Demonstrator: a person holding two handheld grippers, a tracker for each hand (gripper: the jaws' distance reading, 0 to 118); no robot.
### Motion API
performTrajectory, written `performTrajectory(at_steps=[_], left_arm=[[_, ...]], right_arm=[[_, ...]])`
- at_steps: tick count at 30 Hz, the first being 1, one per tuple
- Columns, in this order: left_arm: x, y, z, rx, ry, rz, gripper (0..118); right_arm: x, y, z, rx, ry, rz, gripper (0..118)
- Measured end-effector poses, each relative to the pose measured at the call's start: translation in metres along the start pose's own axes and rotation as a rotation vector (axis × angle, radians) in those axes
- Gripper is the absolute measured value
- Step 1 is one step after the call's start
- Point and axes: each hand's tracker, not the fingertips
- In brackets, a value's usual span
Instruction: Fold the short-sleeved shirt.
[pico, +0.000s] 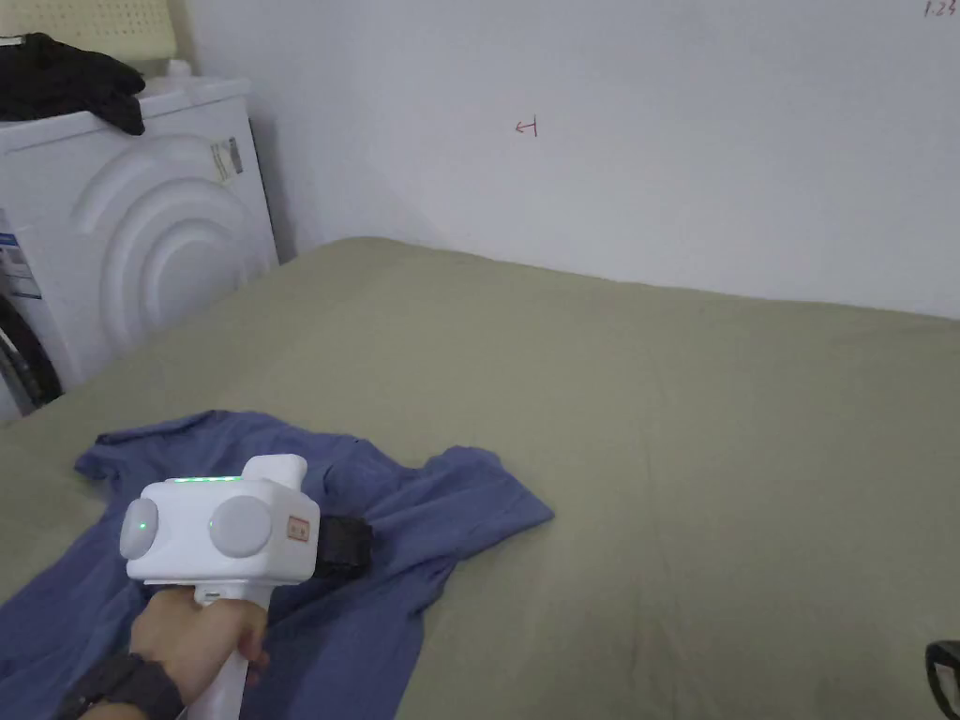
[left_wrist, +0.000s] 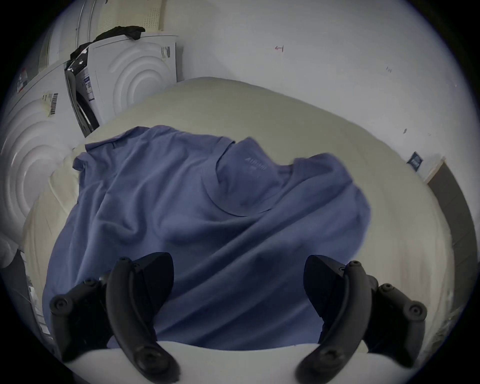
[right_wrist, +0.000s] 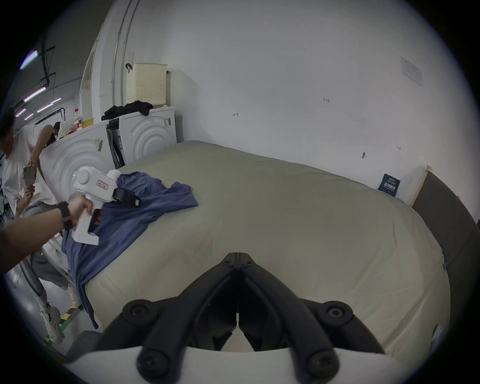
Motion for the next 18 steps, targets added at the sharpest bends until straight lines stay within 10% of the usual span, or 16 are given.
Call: performTrajectory(at_steps=[3, 6, 14, 18], left_arm=[[0.007, -0.007, -0.011, -0.004, 0.024, 0.007, 90], [0.006, -0.007, -0.008, 0.045, 0.038, 0.042, 8], [0.005, -0.003, 0.026, 0.102, -0.262, 0.317, 4], [0.04, 0.013, 0.036, 0.095, -0.278, 0.241, 4]], right_arm=[[0.0, -0.006, -0.004, -0.007, 0.009, -0.006, 2], [0.002, -0.013, -0.004, -0.022, 0.006, -0.021, 2], [0.014, -0.024, 0.008, -0.032, 0.017, -0.127, 2], [0.025, -0.024, 0.022, -0.013, -0.013, -0.134, 2]])
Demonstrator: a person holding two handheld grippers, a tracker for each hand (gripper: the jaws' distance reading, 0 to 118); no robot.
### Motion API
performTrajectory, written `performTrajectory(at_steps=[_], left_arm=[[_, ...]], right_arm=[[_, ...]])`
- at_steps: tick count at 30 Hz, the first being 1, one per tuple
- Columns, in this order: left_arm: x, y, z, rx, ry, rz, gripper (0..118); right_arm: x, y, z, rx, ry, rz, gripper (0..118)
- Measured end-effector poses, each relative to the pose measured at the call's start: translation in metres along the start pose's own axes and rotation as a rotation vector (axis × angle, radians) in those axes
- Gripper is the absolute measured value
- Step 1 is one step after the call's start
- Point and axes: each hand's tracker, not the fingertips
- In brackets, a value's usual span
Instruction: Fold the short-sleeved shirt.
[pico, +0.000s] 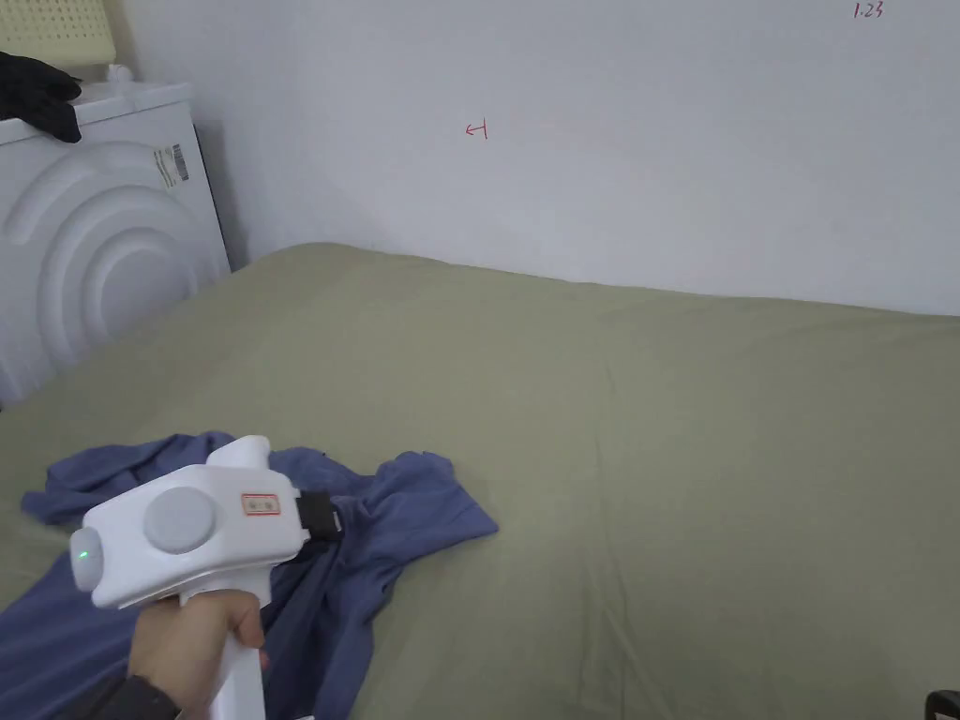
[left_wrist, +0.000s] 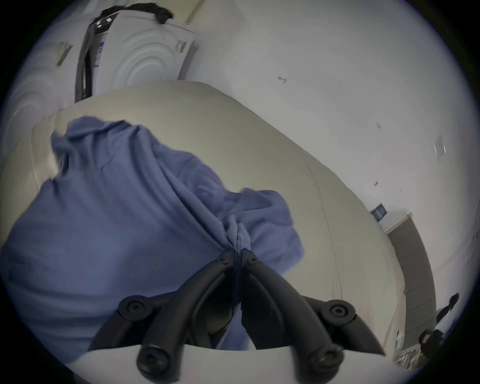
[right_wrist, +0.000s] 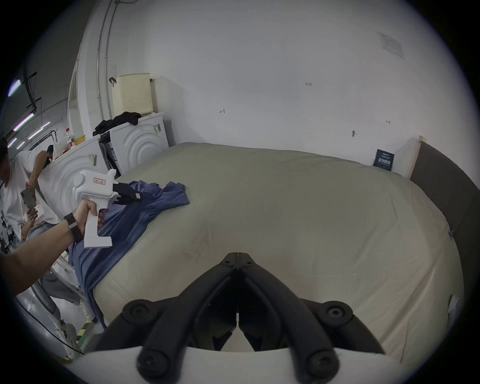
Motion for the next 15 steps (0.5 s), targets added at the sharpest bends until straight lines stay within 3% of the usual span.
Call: performTrajectory(at_steps=[5, 9, 15], left_arm=[[0.064, -0.004, -0.019, 0.001, -0.154, 0.033, 4], [0.15, -0.016, -0.057, -0.058, -0.222, -0.101, 4], [0.312, -0.08, -0.094, -0.193, -0.459, -0.251, 5]], right_arm=[[0.024, 0.004, 0.029, 0.051, -0.012, -0.1, 2], [0.044, 0.007, 0.056, 0.095, -0.099, -0.085, 2], [0.077, 0.009, 0.096, 0.122, -0.183, -0.111, 2]])
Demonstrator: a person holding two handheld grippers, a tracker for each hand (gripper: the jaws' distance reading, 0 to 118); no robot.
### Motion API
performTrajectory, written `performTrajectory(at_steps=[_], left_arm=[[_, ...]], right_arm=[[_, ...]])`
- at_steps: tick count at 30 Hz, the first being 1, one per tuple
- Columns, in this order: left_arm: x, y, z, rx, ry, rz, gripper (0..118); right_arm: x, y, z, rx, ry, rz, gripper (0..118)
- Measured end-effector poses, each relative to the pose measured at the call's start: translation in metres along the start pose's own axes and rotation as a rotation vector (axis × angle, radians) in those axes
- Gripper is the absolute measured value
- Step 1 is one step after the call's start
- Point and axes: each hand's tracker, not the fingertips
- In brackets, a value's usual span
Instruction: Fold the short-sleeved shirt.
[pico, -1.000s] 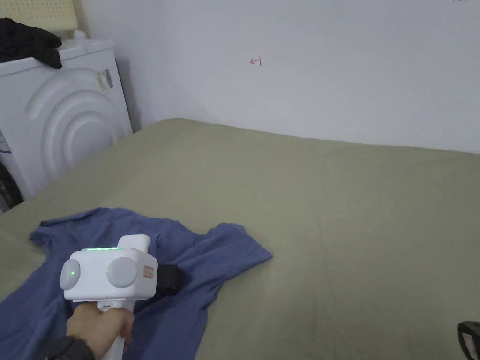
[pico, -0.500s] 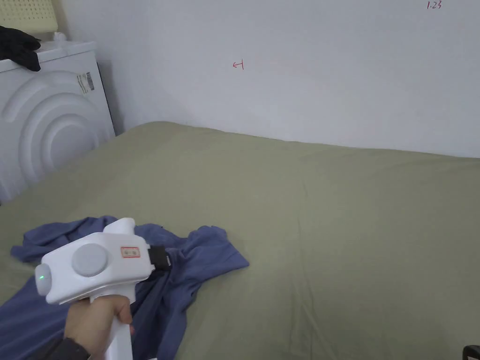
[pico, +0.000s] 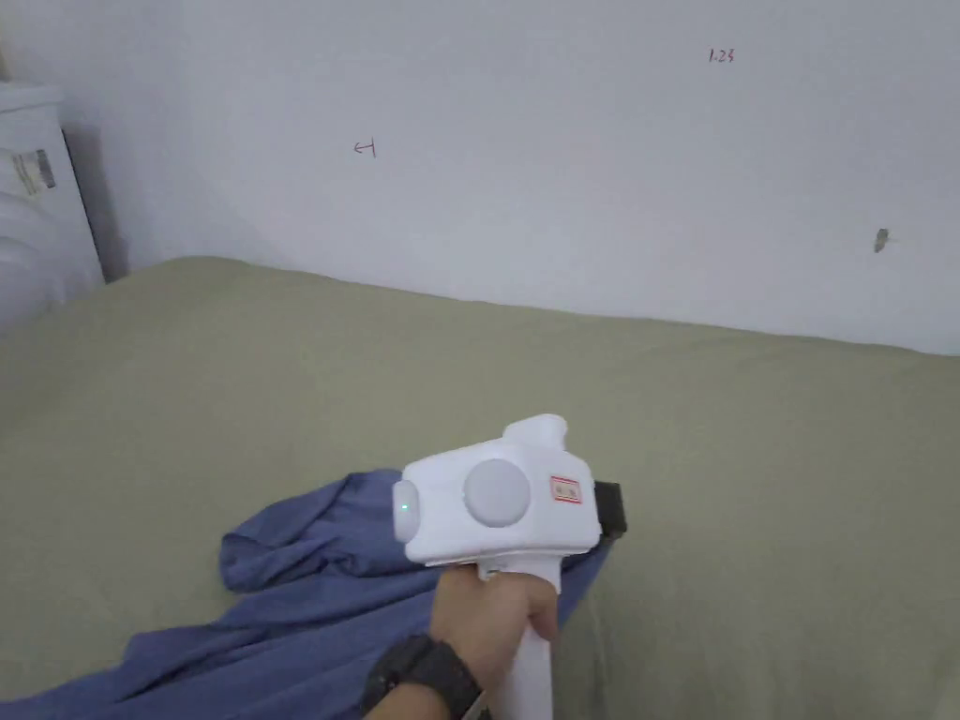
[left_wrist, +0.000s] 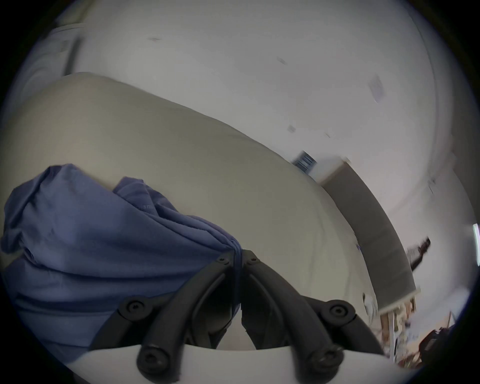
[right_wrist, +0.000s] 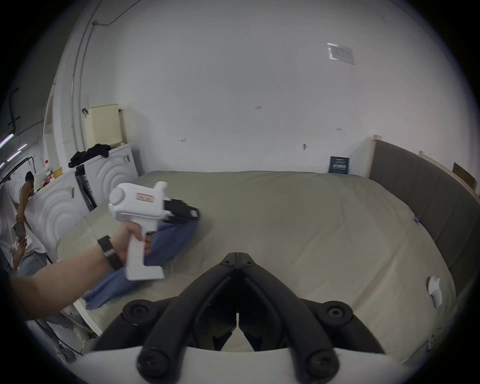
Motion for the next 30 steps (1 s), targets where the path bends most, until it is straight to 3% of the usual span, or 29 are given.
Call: performTrajectory(at_steps=[10, 12, 15, 17, 18, 19, 20, 22, 24, 27, 30], left_arm=[[0.211, -0.09, -0.116, -0.279, -0.344, -0.25, 4], [0.231, -0.116, -0.124, -0.332, -0.315, -0.31, 5], [0.225, -0.129, -0.13, -0.324, -0.244, -0.267, 5], [0.222, -0.127, -0.118, -0.305, -0.193, -0.271, 19], [0.222, -0.124, -0.108, -0.283, -0.182, -0.285, 43], [0.219, -0.118, -0.099, -0.282, -0.186, -0.294, 89], [0.216, -0.111, -0.084, -0.275, -0.193, -0.297, 114], [0.208, -0.095, -0.043, -0.177, -0.234, -0.306, 118], [0.192, -0.075, 0.01, -0.087, -0.178, -0.342, 118], [0.157, -0.066, 0.095, 0.076, 0.058, -0.446, 118], [0.109, -0.08, 0.169, 0.181, 0.266, -0.461, 118]], right_arm=[[0.063, -0.001, 0.056, 0.016, -0.152, -0.074, 2], [0.071, -0.004, 0.063, 0.009, -0.181, -0.082, 2], [0.078, -0.009, 0.069, -0.001, -0.199, -0.09, 2], [0.079, -0.009, 0.071, -0.001, -0.197, -0.1, 2], [0.079, -0.01, 0.071, 0.004, -0.195, -0.103, 2], [0.078, -0.01, 0.071, 0.011, -0.191, -0.104, 2], [0.078, -0.009, 0.07, 0.014, -0.189, -0.103, 2], [0.074, -0.009, 0.067, 0.015, -0.184, -0.096, 2], [0.072, -0.012, 0.061, 0.013, -0.175, -0.095, 2], [0.069, -0.017, 0.054, 0.011, -0.168, -0.089, 2], [0.061, -0.023, 0.046, 0.021, -0.158, -0.086, 2]])
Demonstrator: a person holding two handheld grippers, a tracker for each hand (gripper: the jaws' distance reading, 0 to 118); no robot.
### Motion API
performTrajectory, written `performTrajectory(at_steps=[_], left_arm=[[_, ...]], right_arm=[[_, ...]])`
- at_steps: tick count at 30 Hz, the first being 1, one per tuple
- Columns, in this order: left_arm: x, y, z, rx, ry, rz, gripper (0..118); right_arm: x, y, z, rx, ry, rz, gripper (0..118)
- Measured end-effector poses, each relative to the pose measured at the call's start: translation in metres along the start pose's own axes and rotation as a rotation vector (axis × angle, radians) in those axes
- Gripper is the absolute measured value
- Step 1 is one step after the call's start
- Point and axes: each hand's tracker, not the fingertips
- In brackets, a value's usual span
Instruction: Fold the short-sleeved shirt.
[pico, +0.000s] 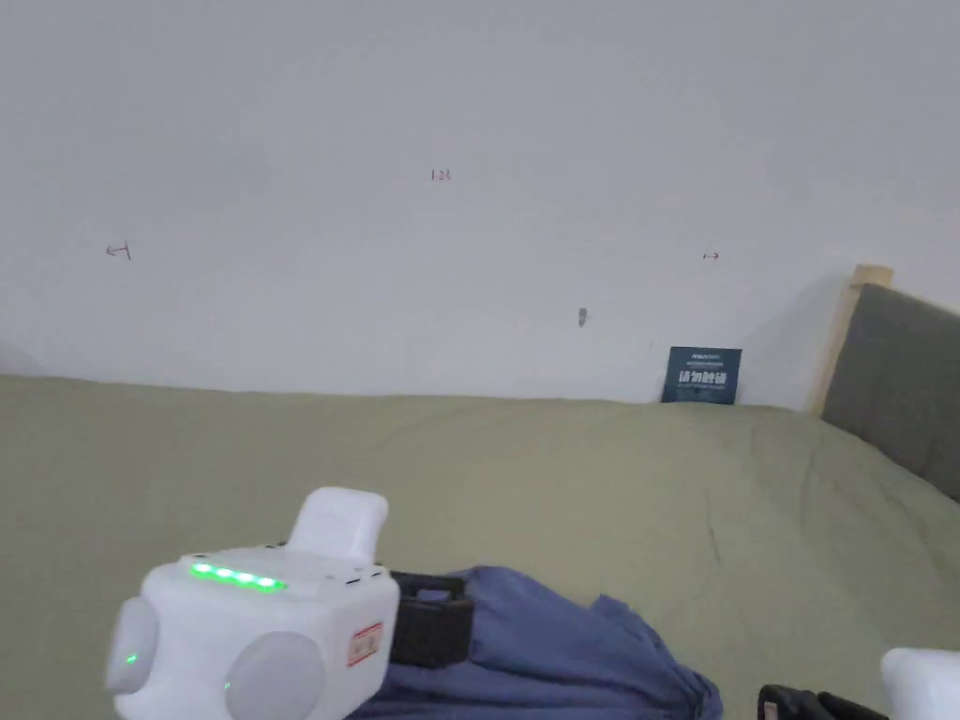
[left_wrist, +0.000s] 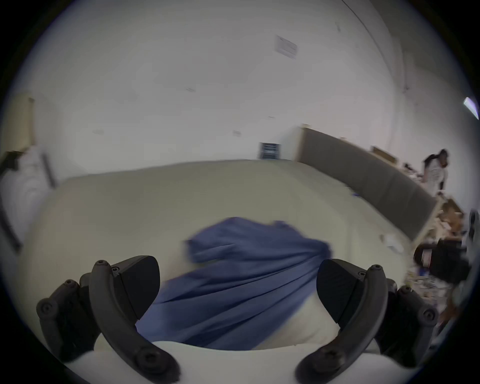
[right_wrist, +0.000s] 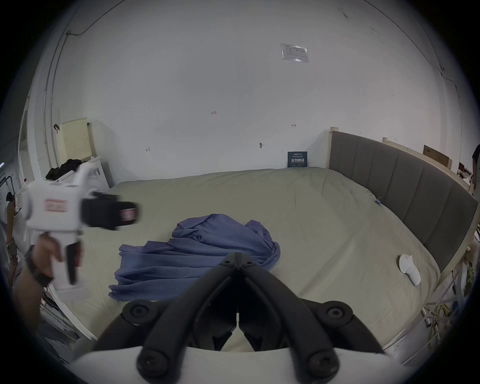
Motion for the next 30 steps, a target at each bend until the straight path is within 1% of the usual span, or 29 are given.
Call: performTrajectory(at_steps=[2, 3, 4, 5, 6, 8, 11, 12, 14, 15, 17, 19, 21, 23, 24, 25, 26, 27, 28, 29, 30], left_arm=[[-0.036, -0.024, 0.041, -0.015, 0.138, 0.037, 117], [-0.05, -0.037, 0.057, -0.04, 0.198, 0.063, 108], [-0.061, -0.048, 0.073, -0.047, 0.231, 0.079, 76], [-0.071, -0.06, 0.09, -0.054, 0.264, 0.094, 35], [-0.081, -0.071, 0.103, -0.077, 0.317, 0.123, 1], [-0.095, -0.095, 0.123, -0.057, 0.342, 0.164, 1], [-0.114, -0.122, 0.139, -0.095, 0.297, 0.318, 1], [-0.117, -0.129, 0.139, -0.099, 0.289, 0.338, 1], [-0.118, -0.134, 0.129, -0.113, 0.29, 0.334, 1], [-0.119, -0.133, 0.119, -0.146, 0.29, 0.327, 1], [-0.12, -0.127, 0.098, -0.153, 0.279, 0.334, 1], [-0.125, -0.118, 0.071, -0.132, 0.211, 0.374, 1], [-0.13, -0.106, 0.032, -0.145, 0.24, 0.35, 2], [-0.139, -0.097, -0.009, -0.245, 0.273, 0.339, 3], [-0.145, -0.094, -0.028, -0.259, 0.261, 0.333, 5], [-0.148, -0.092, -0.044, -0.265, 0.254, 0.334, 11], [-0.152, -0.089, -0.06, -0.267, 0.241, 0.334, 21], [-0.152, -0.086, -0.073, -0.274, 0.249, 0.333, 44], [-0.152, -0.084, -0.084, -0.281, 0.257, 0.33, 81], [-0.153, -0.085, -0.098, -0.321, 0.244, 0.328, 99], [-0.152, -0.085, -0.109, -0.332, 0.256, 0.345, 102]], right_arm=[[-0.006, -0.004, -0.004, 0.005, 0.027, 0.005, 2], [-0.01, -0.008, -0.005, 0.008, 0.032, 0.013, 2], [-0.013, -0.01, -0.007, 0.007, 0.038, 0.024, 2], [-0.015, -0.011, -0.009, 0.0, 0.047, 0.026, 2], [-0.018, -0.013, -0.011, -0.007, 0.049, 0.026, 2], [-0.021, -0.019, -0.012, -0.024, 0.06, 0.016, 2], [-0.025, -0.029, -0.014, -0.058, 0.075, 0.0, 2], [-0.026, -0.032, -0.015, -0.069, 0.081, 0.0, 2], [-0.027, -0.036, -0.018, -0.083, 0.083, 0.001, 2], [-0.027, -0.036, -0.019, -0.091, 0.081, 0.005, 2], [-0.025, -0.036, -0.021, -0.091, 0.085, 0.004, 2], [-0.022, -0.033, -0.026, -0.094, 0.083, 0.004, 2], [-0.016, -0.029, -0.032, -0.101, 0.068, 0.003, 2], [-0.008, -0.025, -0.04, -0.116, 0.041, -0.002, 2], [-0.004, -0.023, -0.042, -0.117, 0.023, -0.005, 2], [0.001, -0.022, -0.045, -0.116, 0.02, -0.005, 2], [0.007, -0.021, -0.048, -0.12, 0.018, -0.005, 2], [0.011, -0.019, -0.051, -0.125, 0.008, -0.004, 2], [0.015, -0.019, -0.054, -0.13, 0.0, -0.003, 2], [0.02, -0.018, -0.057, -0.139, -0.007, -0.006, 2], [0.025, -0.018, -0.06, -0.147, -0.009, -0.012, 2]])
